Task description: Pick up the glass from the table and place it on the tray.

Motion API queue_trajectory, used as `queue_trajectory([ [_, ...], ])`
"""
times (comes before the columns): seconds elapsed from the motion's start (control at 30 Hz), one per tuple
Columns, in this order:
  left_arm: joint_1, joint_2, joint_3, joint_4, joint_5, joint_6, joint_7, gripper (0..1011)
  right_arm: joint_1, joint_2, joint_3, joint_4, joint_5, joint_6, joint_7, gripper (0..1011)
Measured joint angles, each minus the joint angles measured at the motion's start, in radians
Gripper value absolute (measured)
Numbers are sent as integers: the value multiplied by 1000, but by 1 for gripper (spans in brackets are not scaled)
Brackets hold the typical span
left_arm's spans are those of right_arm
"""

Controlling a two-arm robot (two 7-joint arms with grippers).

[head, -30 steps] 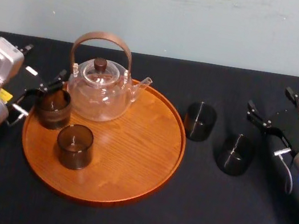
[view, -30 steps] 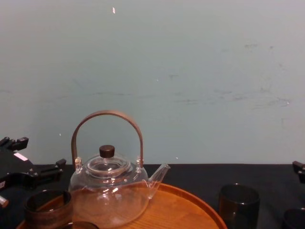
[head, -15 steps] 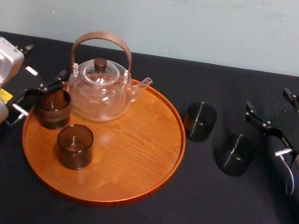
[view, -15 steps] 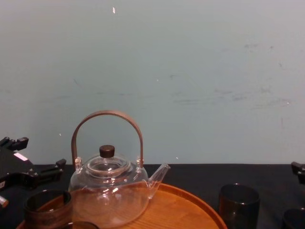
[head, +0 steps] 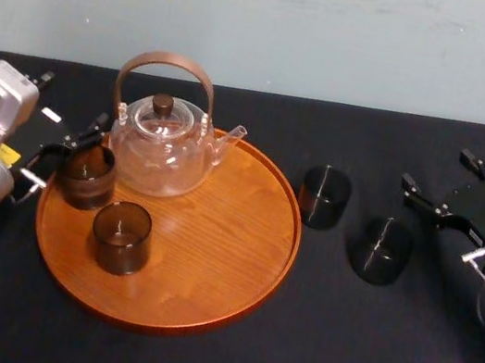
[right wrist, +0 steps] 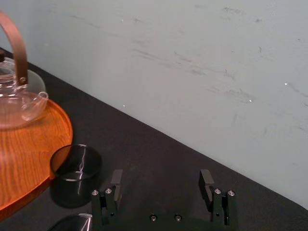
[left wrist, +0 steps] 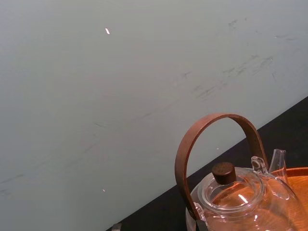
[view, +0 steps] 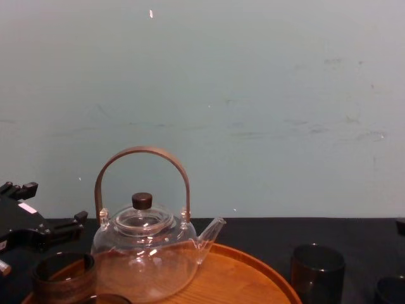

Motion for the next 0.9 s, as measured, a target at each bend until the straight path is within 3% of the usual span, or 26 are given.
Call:
queue_trajectory([
  [0.4, 0, 0, 0, 0, 0, 0, 0, 1001, -62, 62, 46, -59, 23, 11, 96, 1002],
  [0.9, 0, 0, 0, 0, 0, 0, 0, 1001, -77, 121, 51, -75, 28, 34, 256, 1002],
])
